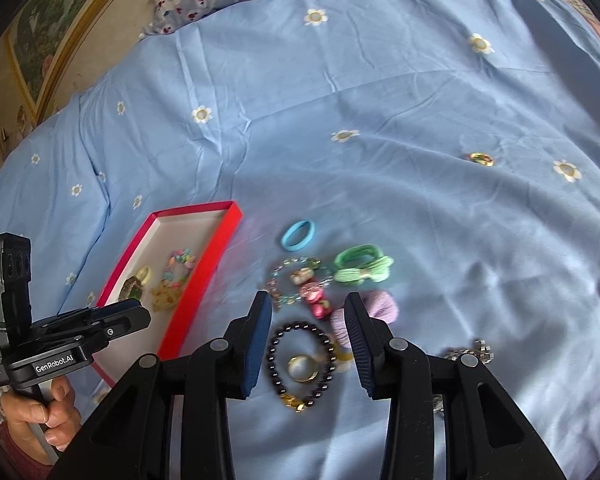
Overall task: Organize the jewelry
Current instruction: 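Move both open tools back over the remaining jewelry, then grasp the clear crystal bracelet with the left tool while the right tool grasps the green hair tie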
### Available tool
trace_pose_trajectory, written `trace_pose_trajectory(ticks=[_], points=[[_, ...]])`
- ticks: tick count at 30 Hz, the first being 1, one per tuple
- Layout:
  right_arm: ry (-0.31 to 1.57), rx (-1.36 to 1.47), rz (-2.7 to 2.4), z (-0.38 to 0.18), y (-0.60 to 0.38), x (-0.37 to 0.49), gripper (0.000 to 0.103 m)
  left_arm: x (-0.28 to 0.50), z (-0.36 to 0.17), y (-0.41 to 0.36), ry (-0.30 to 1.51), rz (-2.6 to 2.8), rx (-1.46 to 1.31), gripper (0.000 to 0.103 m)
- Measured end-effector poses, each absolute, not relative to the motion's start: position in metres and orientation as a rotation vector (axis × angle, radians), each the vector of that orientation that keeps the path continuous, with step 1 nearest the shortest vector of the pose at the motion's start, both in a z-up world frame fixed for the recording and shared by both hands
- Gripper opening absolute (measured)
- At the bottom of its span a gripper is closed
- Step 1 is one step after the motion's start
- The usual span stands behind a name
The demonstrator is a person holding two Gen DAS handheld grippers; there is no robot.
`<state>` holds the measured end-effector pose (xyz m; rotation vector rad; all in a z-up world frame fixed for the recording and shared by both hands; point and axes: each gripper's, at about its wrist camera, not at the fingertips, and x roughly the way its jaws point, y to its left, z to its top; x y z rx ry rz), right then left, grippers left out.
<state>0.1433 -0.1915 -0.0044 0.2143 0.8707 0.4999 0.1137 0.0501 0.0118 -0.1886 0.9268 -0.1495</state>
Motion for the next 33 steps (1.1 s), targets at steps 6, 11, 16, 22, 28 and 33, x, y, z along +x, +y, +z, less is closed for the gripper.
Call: trace_pose_trajectory(ticks=[6, 11, 16, 22, 28, 33], points=[[0.880, 0.230, 0.475, -0.010, -0.205, 0.151, 0.040, 0.127, 0.010, 0.038, 0.942, -0.170, -0.160, 0.031], [0.884, 0.234, 0.468, -0.012, -0.209, 0.157, 0.040, 0.139, 0.005, 0.031, 0.959, -0.186, -0.153, 0.031], [0.893, 0.233, 0.466, -0.015, -0.210, 0.167, 0.040, 0.156, 0.000, 0.021, 0.979, -0.204, -0.133, 0.031], [0.913, 0.221, 0.460, -0.022, -0.211, 0.182, 0.040, 0.180, -0.006, 0.011, 1.003, -0.216, -0.098, 0.031], [0.943, 0.208, 0.466, -0.030, -0.207, 0.198, 0.040, 0.203, -0.015, -0.004, 1.030, -0.234, -0.066, 0.031], [0.972, 0.192, 0.470, -0.039, -0.200, 0.209, 0.040, 0.217, -0.031, -0.014, 1.059, -0.228, -0.051, 0.031]])
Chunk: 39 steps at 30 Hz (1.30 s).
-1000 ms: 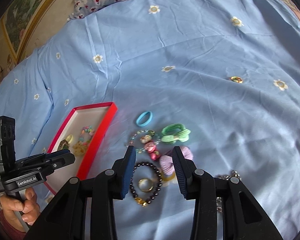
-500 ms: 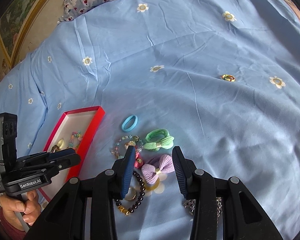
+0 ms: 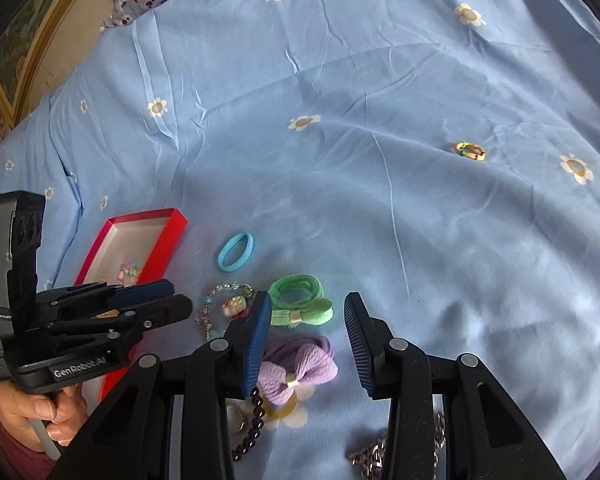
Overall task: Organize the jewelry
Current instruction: 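Grasp the clear crystal bracelet with the left tool while the right tool grasps the green hair tie, then carry both items over the red box and lower the crystal bracelet inside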
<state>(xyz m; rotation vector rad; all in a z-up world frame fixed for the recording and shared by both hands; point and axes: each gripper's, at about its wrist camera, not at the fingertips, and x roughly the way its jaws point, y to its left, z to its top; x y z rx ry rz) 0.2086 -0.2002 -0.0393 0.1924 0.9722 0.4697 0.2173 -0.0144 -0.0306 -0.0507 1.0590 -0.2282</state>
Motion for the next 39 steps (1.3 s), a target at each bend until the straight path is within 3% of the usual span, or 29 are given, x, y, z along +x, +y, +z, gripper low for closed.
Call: trace_pose_trajectory(ticks=[8, 9, 10, 12, 14, 17, 39], points=[[1.014, 0.196, 0.470, -0.056, -0.196, 0.217, 0.038, 0.224, -0.049, -0.026, 1.114, -0.251, 0.003, 0.029], [1.014, 0.200, 0.469, -0.057, -0.196, 0.217, 0.036, 0.224, -0.050, -0.027, 1.112, -0.254, 0.009, 0.026], [1.014, 0.199, 0.464, -0.058, -0.197, 0.218, 0.027, 0.224, -0.050, -0.028, 1.111, -0.263, 0.012, 0.022], [1.009, 0.201, 0.459, -0.058, -0.198, 0.217, 0.021, 0.224, -0.051, -0.031, 1.111, -0.275, 0.015, 0.007], [0.996, 0.198, 0.453, -0.056, -0.198, 0.216, 0.014, 0.224, -0.049, -0.032, 1.110, -0.288, 0.011, 0.006], [0.978, 0.210, 0.450, -0.051, -0.202, 0.211, 0.012, 0.219, -0.043, -0.031, 1.090, -0.291, -0.009, 0.006], [0.873, 0.255, 0.525, -0.003, -0.196, 0.166, 0.011, 0.135, 0.039, 0.014, 0.883, -0.287, -0.204, 0.006]])
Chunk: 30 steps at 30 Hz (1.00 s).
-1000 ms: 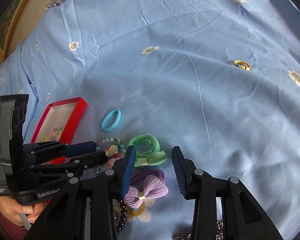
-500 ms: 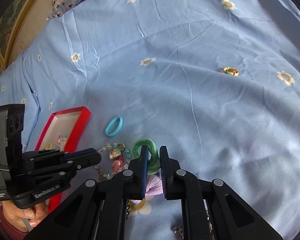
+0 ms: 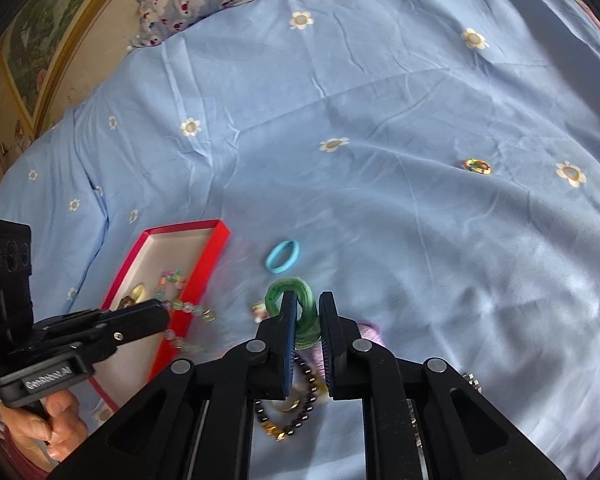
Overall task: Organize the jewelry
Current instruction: 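Carry both items over the red box and lower the crystal bracelet inside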
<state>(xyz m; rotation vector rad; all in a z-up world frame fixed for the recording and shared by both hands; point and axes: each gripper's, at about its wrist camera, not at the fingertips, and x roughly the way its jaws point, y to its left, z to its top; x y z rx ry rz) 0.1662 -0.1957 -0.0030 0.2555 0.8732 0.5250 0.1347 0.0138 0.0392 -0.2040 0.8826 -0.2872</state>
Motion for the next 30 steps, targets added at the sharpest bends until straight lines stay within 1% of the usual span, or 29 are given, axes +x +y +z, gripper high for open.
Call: trace_pose_trajectory(ticks=[11, 22, 30], points=[[0.882, 0.228, 0.625, 0.005, -0.155, 0.142, 0.011, 0.093, 0.050, 0.052, 0.852, -0.229, -0.260, 0.006], [0.900, 0.159, 0.742, 0.007, -0.098, 0.120, 0.011, 0.061, 0.042, 0.104, 0.846, -0.129, -0.316, 0.006], [0.918, 0.117, 0.789, 0.004, -0.065, 0.111, 0.011, 0.053, 0.028, 0.125, 0.856, -0.088, -0.341, 0.006]])
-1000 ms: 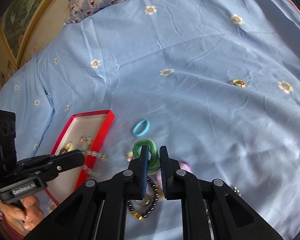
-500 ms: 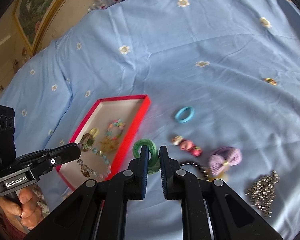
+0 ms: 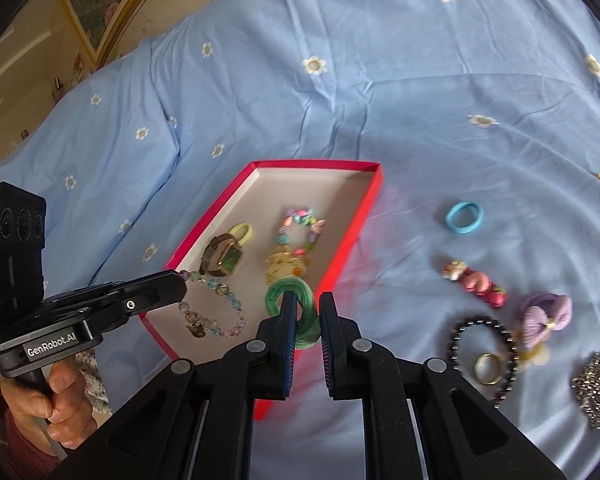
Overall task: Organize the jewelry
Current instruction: 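Carry both items over the red box and lower the crystal bracelet inside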
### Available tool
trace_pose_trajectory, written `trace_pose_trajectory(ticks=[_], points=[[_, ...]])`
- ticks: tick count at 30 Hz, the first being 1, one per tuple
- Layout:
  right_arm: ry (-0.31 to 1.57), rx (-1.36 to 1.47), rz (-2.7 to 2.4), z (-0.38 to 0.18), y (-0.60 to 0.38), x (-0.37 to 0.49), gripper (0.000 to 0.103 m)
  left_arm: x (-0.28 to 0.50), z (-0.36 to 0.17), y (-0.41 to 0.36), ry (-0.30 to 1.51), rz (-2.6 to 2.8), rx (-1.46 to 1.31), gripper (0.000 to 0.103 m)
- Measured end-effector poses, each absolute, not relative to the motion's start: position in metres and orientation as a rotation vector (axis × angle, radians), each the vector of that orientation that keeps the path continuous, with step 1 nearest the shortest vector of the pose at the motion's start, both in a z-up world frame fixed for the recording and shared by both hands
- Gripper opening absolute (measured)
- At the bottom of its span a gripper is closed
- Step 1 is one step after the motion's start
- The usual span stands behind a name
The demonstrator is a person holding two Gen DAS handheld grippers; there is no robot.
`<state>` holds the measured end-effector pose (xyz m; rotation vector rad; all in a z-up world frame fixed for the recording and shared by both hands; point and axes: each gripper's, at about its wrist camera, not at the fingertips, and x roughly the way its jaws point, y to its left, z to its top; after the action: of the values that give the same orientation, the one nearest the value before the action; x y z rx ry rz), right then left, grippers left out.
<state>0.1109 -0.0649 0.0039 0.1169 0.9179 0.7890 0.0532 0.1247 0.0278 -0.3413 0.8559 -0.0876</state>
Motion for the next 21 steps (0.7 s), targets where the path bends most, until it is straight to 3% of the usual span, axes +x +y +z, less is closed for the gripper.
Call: trace_pose_trajectory(ticks=[21], points=[[1.019, 0.011, 0.839, -0.034, 0.009, 0.121, 0.011, 0.054, -0.020, 0.187, 0.918, 0.045, -0.395, 0.006]])
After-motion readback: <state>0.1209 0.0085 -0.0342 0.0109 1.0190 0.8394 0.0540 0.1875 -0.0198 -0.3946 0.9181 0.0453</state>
